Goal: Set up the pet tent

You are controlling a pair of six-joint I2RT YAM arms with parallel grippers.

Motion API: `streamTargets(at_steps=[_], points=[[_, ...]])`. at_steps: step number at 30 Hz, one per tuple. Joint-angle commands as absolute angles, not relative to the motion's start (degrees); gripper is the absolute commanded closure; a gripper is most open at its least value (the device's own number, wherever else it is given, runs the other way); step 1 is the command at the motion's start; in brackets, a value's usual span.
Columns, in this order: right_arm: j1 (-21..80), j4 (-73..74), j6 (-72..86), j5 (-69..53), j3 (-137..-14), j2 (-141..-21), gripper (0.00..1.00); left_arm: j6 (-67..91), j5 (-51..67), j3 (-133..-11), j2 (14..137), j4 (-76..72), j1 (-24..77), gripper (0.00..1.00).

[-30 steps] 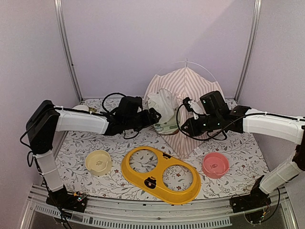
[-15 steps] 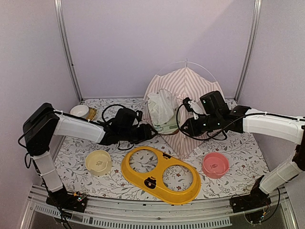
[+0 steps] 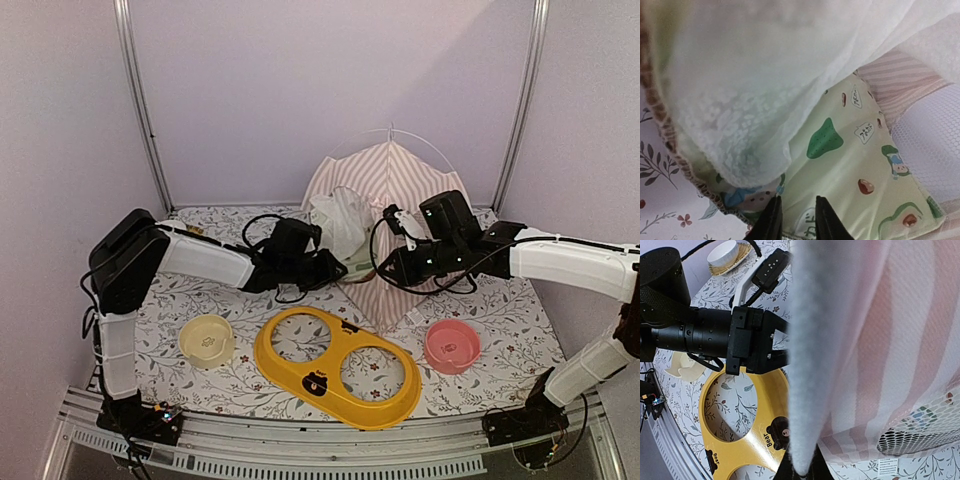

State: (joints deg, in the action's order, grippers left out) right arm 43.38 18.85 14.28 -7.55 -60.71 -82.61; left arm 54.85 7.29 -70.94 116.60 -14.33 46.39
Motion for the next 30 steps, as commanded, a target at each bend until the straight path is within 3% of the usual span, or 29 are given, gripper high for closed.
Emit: streamTargets(at_steps=[1,9,18,23,30], points=[[43.51,21.85,14.69,-10.47,-61.34,-82.88,0.99,54.68,7.98,-73.71,117.72,-13.46,46.51,0.83],[43.52,21.8,14.42,-10.34,-61.7,-83.28,1.0,54.32,7.97,-73.97,116.24,-11.83,46.57,0.85],[43.58,21.72,14.24,-10.22,-61.74,-83.75,1.0,54.3,6.19,-62.92,106.13,-11.62,46.55,0.52],[43.51,21.37,14.33,-10.61,-62.08,-84.44,1.0,55.52,7.07,-60.1,106.07,-13.38,46.25,0.51],[43.51,21.67,14.33,-10.77,-62.45,-84.51,1.0,56.14,8.36,-65.12,111.43,-15.45,45.67,0.48]])
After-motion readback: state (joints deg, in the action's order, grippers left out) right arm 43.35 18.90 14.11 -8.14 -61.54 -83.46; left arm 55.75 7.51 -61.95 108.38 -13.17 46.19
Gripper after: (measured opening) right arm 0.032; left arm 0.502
